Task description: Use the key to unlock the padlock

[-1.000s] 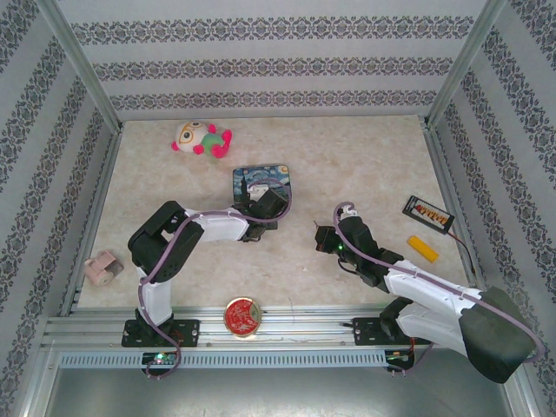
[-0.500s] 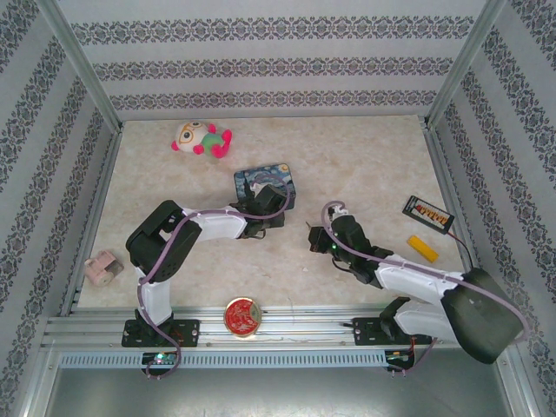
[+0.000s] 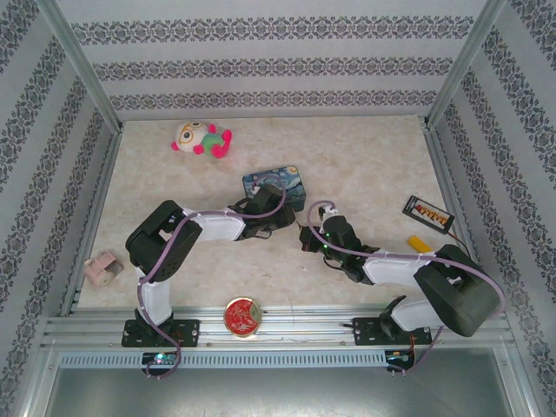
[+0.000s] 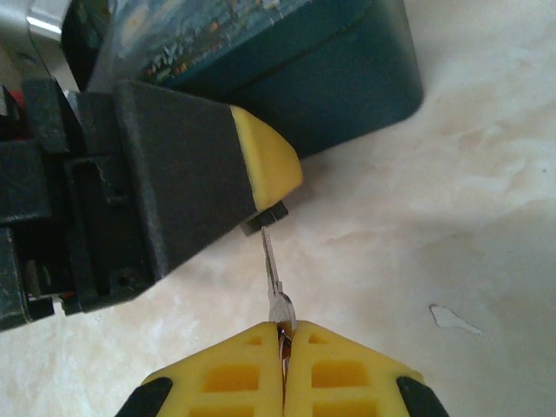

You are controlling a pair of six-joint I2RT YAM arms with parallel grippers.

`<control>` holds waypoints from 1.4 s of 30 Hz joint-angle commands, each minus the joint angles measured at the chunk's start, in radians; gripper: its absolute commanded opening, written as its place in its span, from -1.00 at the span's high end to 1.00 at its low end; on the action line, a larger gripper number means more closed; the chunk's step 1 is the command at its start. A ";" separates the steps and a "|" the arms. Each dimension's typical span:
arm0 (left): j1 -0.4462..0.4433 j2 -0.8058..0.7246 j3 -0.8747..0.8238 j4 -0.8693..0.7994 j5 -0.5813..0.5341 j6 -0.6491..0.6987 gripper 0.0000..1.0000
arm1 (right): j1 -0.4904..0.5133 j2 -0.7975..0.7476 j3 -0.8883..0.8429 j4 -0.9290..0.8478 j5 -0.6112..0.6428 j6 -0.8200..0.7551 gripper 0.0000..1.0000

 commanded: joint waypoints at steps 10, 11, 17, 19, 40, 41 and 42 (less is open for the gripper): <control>0.033 -0.015 -0.032 0.153 0.094 -0.099 0.78 | 0.011 0.091 -0.053 0.182 0.029 -0.028 1.00; 0.033 -0.014 -0.033 0.161 0.101 -0.100 0.78 | 0.011 0.100 -0.055 0.204 0.027 -0.032 1.00; 0.039 -0.017 -0.040 0.163 0.114 -0.101 0.78 | 0.014 0.178 -0.063 0.323 0.021 -0.037 1.00; 0.042 -0.021 -0.040 0.158 0.112 -0.100 0.78 | 0.015 0.209 -0.060 0.367 0.011 -0.033 1.00; 0.053 -0.011 -0.040 0.166 0.122 -0.116 0.78 | 0.037 0.313 -0.048 0.477 0.036 -0.028 1.00; 0.053 -0.010 -0.041 0.166 0.122 -0.116 0.78 | 0.037 0.316 -0.045 0.479 0.038 -0.027 1.00; 0.053 -0.009 -0.040 0.166 0.125 -0.116 0.78 | 0.037 0.319 -0.042 0.480 0.040 -0.026 1.00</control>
